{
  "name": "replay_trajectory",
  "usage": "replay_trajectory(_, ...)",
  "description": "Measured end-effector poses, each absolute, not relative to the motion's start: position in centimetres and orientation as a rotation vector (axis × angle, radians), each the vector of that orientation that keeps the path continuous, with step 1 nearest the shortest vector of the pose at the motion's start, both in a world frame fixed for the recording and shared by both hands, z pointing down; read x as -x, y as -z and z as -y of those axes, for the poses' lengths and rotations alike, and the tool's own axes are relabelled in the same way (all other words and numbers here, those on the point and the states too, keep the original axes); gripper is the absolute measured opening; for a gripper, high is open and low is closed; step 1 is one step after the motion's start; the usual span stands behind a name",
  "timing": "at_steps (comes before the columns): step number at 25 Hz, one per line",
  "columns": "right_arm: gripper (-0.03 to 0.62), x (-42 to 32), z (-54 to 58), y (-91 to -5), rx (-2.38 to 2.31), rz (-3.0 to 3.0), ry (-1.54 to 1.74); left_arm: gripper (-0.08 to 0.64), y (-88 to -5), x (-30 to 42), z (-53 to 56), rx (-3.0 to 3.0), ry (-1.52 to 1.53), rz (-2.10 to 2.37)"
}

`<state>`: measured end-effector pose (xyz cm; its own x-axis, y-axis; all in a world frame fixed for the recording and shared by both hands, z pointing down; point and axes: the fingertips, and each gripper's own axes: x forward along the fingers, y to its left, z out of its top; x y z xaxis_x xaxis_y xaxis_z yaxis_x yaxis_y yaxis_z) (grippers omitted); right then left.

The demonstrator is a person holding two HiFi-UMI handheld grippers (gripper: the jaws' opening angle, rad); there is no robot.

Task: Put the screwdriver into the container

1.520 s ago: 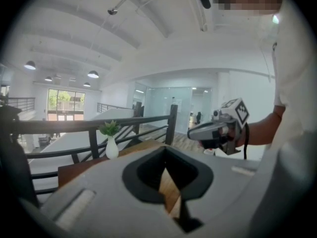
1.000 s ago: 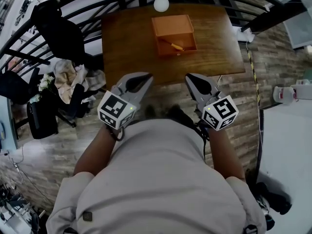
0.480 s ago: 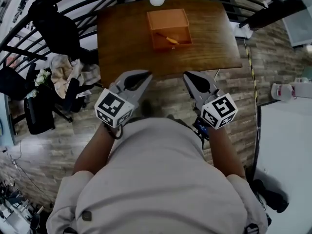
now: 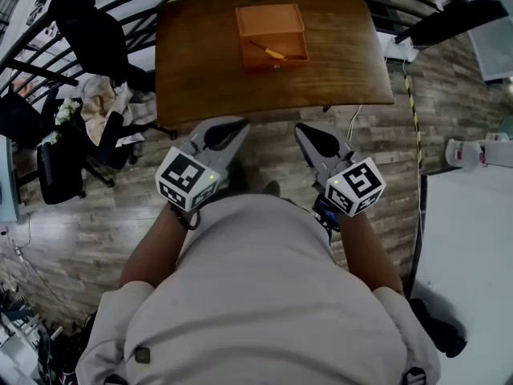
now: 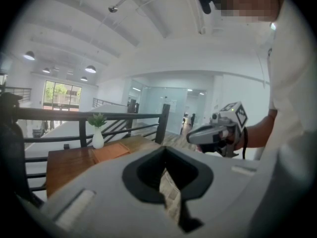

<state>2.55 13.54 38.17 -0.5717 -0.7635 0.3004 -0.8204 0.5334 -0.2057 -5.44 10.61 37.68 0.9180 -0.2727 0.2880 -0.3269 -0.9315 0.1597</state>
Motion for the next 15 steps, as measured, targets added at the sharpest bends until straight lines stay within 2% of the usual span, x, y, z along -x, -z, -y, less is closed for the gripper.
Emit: replay_trajectory(15,0.008,-4.7,-24.9,-39.0,-1.245,2.686,-0.464,0.005,-38.8,3.5,-22.1,-2.834,-0.399,0.583)
